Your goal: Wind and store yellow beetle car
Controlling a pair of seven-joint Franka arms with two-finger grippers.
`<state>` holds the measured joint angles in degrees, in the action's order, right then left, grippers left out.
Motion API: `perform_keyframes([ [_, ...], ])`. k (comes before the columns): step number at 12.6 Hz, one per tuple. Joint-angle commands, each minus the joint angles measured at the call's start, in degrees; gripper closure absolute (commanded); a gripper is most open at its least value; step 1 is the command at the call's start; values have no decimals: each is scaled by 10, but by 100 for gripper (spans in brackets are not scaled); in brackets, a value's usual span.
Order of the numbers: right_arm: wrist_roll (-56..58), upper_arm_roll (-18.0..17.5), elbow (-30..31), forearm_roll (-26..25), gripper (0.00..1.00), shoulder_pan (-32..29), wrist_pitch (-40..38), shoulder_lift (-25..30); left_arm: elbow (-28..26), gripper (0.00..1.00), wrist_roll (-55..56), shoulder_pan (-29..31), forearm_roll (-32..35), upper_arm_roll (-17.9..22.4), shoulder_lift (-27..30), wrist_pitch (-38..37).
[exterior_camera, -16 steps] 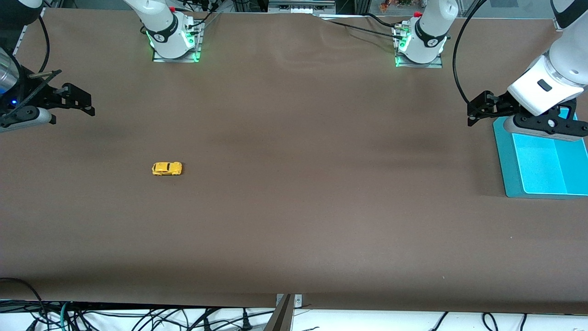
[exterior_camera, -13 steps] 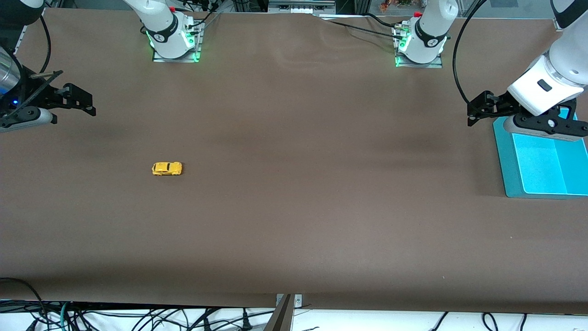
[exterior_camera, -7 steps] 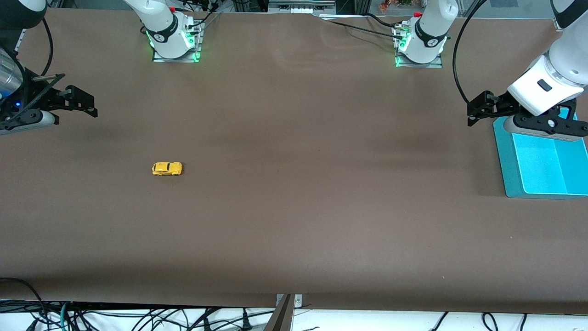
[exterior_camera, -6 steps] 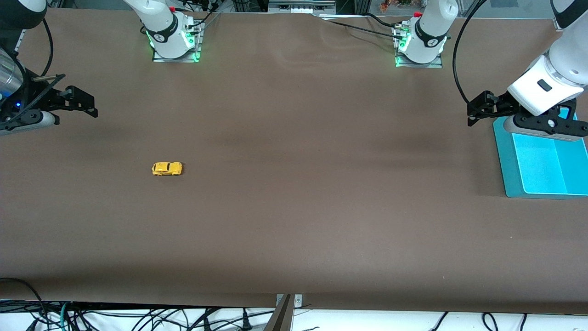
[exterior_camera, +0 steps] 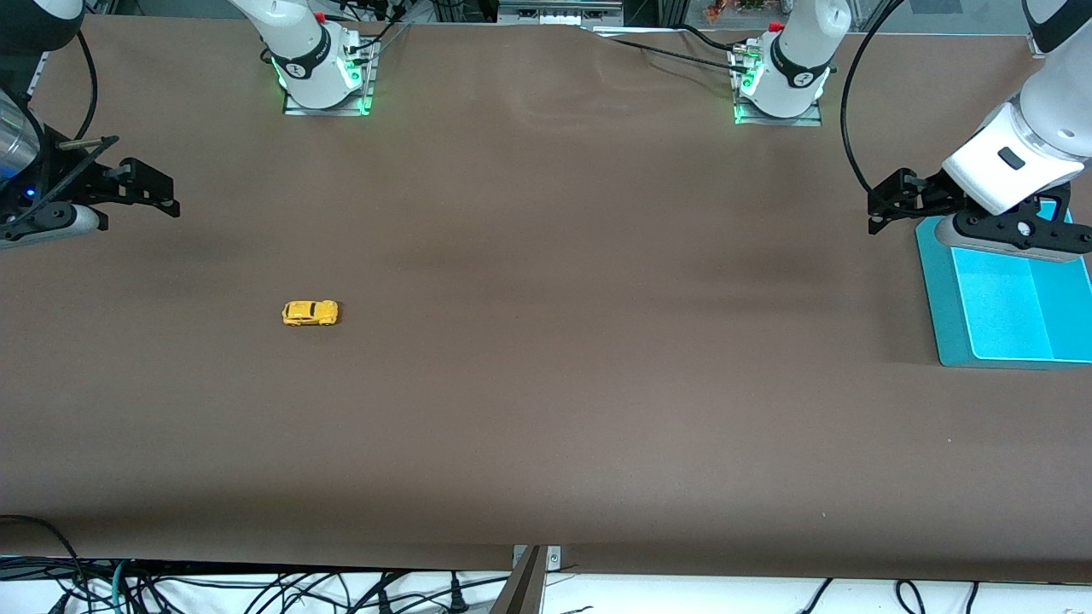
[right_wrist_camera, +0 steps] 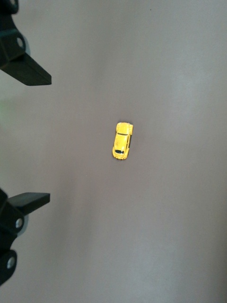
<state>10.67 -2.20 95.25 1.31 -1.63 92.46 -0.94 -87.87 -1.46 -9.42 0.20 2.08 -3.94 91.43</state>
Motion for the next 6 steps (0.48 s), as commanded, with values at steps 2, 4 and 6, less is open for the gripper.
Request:
perform_keyframes([
  [2, -14, 0, -12, -1, 0, 2, -18, 1, 14, 0, 4, -1, -1, -1, -4, -9],
  [4, -14, -1, -12, 0, 0, 3, -16, 0, 14, 0, 4, -1, -1, -1, -4, -9],
  [6, -14, -1, -12, 0, 0, 3, -21, 0, 14, 0, 4, -1, -1, -1, -4, -9],
])
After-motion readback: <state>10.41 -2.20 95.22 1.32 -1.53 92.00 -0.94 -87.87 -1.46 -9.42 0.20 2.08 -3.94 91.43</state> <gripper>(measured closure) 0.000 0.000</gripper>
